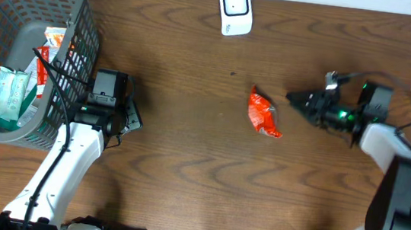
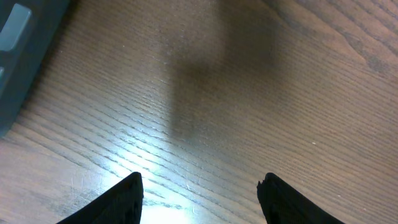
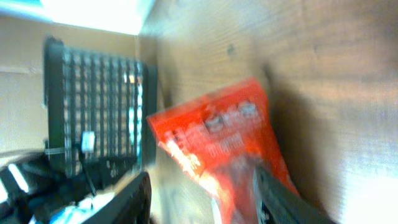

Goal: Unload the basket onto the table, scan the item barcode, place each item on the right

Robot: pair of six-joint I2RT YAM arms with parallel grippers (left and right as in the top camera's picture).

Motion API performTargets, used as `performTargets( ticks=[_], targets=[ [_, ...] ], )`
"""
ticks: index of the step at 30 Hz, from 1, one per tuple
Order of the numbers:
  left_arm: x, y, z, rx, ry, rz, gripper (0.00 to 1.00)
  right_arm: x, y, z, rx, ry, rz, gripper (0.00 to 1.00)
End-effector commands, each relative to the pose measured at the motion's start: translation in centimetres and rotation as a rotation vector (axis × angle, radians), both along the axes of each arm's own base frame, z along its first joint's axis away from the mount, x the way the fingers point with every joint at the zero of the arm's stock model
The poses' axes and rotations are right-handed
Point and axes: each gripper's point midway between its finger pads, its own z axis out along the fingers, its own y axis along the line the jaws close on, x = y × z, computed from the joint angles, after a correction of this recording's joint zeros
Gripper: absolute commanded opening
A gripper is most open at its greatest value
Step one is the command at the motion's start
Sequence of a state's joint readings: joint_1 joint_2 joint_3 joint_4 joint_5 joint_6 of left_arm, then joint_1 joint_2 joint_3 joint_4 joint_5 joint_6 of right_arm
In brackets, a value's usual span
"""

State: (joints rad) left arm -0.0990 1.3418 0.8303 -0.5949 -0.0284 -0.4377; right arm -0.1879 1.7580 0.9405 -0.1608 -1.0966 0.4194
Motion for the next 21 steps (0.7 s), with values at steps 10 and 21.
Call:
performTargets(
  ticks=[10, 21],
  targets=[
    [-0.4, 0.2, -0.6, 0.007, 0.023, -0.001, 0.62, -2.4, 6.7, 5.4, -1.017, -0.156, 0.293, 0.64],
    [-0.5, 0.3, -0.7, 0.014, 0.029, 0.002, 0.62, -5.3, 12.4, 1.6, -1.351, -0.245, 0.416, 0.61]
  ],
)
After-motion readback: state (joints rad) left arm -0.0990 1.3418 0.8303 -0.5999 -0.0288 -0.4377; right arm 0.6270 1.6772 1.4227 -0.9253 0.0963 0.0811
